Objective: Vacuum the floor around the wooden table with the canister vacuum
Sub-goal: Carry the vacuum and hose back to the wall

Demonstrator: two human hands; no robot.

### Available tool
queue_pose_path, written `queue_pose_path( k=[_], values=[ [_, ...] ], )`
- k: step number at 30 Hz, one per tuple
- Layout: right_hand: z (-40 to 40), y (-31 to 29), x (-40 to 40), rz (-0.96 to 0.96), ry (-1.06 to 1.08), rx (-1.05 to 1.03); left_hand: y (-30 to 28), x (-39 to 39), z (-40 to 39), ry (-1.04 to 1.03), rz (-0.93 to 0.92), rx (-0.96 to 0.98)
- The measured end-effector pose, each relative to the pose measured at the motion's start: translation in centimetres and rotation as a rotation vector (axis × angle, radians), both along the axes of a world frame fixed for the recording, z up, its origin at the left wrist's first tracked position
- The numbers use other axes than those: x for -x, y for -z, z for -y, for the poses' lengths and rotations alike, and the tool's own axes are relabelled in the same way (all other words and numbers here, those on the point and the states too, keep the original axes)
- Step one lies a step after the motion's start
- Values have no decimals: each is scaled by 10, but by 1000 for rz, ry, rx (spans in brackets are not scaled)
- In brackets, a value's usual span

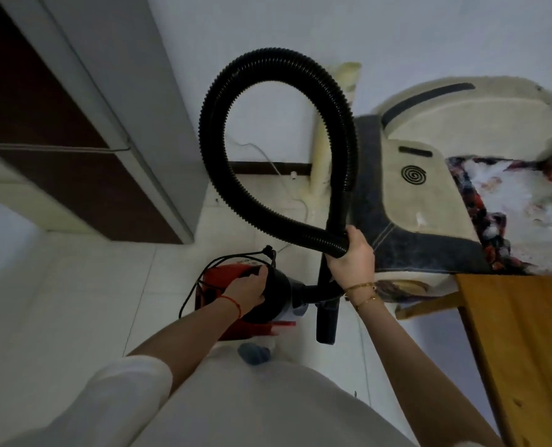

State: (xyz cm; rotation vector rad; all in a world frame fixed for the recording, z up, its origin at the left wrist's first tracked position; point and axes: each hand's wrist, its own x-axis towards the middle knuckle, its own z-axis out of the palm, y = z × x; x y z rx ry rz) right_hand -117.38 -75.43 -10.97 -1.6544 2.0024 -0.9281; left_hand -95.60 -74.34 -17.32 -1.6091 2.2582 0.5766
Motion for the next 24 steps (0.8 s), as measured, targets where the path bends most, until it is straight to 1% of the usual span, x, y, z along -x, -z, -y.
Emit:
queue_pose_path(
  k=[3,7,12,14,24],
  values=[
    [9,4,-33,32,-133,-5,0,-30,-18,-121,16,-11],
    [19,7,-85,11,-303,-37,-1,-73,-45,-309,22,-64],
    [19,7,-169,25,-504,-39,-4,-138,-88,-520,37,-88],
    [19,4,-196,26,-547,-38,-5,-157,-100,-578,31,-97],
    [-26,5,-412,1,-868,-18,3,-324,-196,-908,-35,-69]
  ],
)
